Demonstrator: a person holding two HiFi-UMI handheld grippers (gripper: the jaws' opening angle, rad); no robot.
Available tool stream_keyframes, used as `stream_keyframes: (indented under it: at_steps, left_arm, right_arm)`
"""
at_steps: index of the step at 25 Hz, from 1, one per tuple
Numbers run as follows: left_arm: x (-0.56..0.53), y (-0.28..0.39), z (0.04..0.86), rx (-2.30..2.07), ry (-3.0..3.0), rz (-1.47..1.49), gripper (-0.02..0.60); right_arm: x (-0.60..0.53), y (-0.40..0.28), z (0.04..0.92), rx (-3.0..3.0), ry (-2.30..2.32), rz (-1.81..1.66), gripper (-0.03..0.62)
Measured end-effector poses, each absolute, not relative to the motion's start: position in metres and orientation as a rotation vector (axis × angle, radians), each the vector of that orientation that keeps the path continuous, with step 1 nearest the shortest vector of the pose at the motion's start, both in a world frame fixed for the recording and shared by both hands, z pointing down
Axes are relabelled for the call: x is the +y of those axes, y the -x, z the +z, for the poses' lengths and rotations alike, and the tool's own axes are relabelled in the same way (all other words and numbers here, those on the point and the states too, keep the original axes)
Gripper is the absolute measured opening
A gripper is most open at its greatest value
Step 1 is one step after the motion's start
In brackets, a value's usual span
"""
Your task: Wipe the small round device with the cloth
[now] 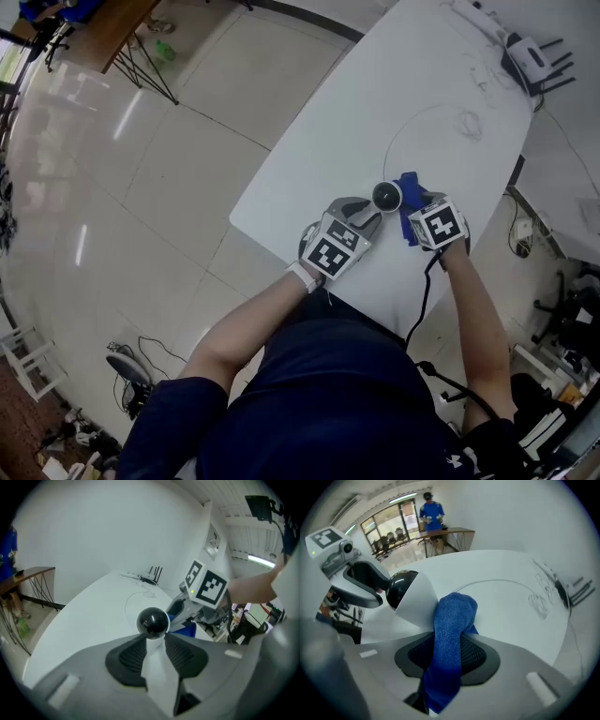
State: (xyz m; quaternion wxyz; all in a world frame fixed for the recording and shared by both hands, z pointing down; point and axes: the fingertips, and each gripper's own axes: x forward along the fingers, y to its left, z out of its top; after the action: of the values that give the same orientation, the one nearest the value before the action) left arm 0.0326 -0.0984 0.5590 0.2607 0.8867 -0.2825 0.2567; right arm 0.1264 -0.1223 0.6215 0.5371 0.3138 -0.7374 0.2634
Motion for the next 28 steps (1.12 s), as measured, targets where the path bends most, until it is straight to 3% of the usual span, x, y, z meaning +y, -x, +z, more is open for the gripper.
stream_keyframes:
  at_steps: [6, 13, 23, 28]
  left_arm:
    - [-0.091, -0.039, 0.557, -0.745, -2.420, 0.710, 0.124]
    - [-0.078, -0.041, 0.553, -0.721, -2.413, 0.698, 0.124]
    - [-0.051, 0.016, 0.566, -0.830, -2.257, 0.662, 0.124]
    - [-0.055, 0.021, 0.560, -0.840, -2.258, 0.648, 0.124]
  right_arm:
    - [-0.078, -0.130, 0.625, -1.722, -0.826, 0.879, 0.146]
    - [-0.044, -0.100, 0.613, -1.764, -0.667, 0.767, 0.145]
    - [-0.034, -0.030, 0.591, -1.900, -0.552, 0.636, 0.145]
    - [-0.033, -0.037, 0.588, -1.957, -0.659, 0.801, 0.144]
